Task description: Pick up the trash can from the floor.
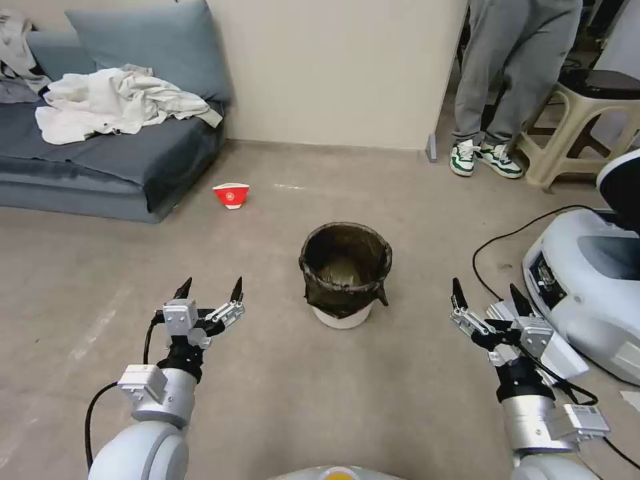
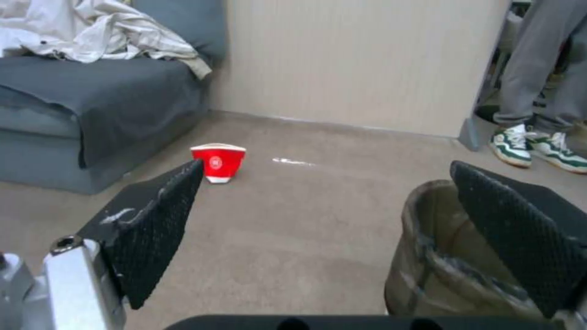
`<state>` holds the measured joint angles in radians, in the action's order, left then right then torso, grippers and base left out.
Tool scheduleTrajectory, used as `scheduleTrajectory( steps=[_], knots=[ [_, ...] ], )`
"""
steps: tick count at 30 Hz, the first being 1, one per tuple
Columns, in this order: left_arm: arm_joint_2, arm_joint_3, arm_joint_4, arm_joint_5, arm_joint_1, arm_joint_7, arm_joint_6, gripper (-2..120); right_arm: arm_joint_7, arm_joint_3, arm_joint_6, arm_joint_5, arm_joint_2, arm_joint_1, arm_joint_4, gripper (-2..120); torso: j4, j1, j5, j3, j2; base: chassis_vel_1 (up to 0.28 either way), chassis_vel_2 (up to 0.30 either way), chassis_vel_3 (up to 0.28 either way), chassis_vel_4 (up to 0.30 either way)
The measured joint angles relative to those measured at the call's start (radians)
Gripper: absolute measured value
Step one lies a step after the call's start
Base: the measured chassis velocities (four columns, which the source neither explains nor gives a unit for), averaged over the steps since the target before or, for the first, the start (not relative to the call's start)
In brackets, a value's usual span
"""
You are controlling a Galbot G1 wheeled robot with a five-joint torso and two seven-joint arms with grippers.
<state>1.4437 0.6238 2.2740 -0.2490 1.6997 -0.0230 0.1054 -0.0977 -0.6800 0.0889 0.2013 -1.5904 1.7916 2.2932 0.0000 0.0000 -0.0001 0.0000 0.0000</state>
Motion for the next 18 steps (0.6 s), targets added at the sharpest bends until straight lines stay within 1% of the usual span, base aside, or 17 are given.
scheduleTrajectory(
  steps=[13, 18],
  knots=[
    [0.000, 0.000, -0.004, 0.000, -0.002, 0.001, 0.000, 100, 0.000, -0.001, -0.001, 0.002, 0.001, 0.001, 0.000, 100, 0.0000, 0.000, -0.0001, 0.000, 0.000, -0.130, 0.127, 0.126, -0.121],
    [-0.001, 0.001, -0.007, 0.000, -0.004, 0.001, 0.000, 100, -0.001, -0.001, 0.000, 0.002, 0.000, -0.002, -0.002, 100, 0.0001, 0.000, 0.0000, 0.000, 0.000, -0.112, 0.113, 0.097, -0.118]
  ],
)
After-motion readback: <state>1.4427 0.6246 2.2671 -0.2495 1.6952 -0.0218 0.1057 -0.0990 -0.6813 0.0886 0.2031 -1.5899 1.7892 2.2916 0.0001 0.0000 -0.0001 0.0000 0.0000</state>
